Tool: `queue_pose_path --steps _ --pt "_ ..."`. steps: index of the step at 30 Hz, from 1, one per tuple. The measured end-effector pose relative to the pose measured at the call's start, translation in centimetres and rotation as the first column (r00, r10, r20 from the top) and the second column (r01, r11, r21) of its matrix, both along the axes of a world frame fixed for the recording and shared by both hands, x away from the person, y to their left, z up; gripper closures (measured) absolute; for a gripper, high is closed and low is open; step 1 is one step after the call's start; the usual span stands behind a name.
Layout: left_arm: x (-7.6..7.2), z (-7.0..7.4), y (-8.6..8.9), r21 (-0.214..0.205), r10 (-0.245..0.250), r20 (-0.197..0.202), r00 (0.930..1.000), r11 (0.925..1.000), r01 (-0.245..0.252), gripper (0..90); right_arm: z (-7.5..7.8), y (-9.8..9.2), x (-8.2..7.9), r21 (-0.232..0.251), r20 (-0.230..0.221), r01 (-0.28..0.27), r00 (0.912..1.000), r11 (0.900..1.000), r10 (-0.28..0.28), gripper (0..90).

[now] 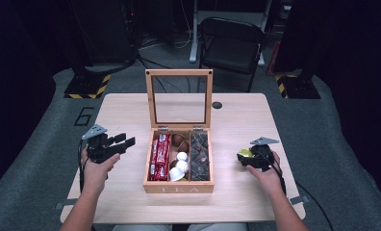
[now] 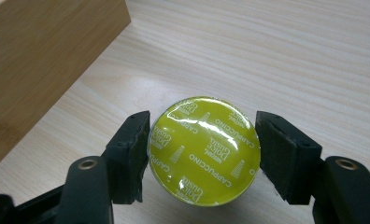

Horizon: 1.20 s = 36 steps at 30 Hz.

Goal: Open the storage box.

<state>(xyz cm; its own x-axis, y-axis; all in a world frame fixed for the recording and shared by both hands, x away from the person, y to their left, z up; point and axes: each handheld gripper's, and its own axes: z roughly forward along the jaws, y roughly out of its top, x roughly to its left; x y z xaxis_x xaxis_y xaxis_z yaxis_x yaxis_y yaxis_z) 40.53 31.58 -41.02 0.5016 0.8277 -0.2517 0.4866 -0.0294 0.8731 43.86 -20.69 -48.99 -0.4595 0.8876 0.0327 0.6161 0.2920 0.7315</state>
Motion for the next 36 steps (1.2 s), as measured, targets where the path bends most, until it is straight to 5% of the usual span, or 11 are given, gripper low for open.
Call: queue_pose_path --steps 9,25,36 --pt "-0.1 -0.1 0.0 -0.001 0.001 -0.002 1.0 1.0 -0.001 47.5 -0.9 -0.1 -0.2 0.001 -0.033 0.009 0.9994 1.0 -0.009 35.0" --pt "-0.1 0.0 0.3 -0.001 0.011 0.0 0.9999 0.9999 -0.011 47.5 0.1 -0.5 -1.0 0.066 0.024 0.039 0.9989 0.997 -0.041 27.8" --pt "-0.1 0.1 0.4 -0.001 0.013 0.008 0.9999 0.9999 -0.013 47.5 1.0 -0.3 -1.3 0.068 0.055 0.021 0.9981 0.9975 -0.025 27.6"
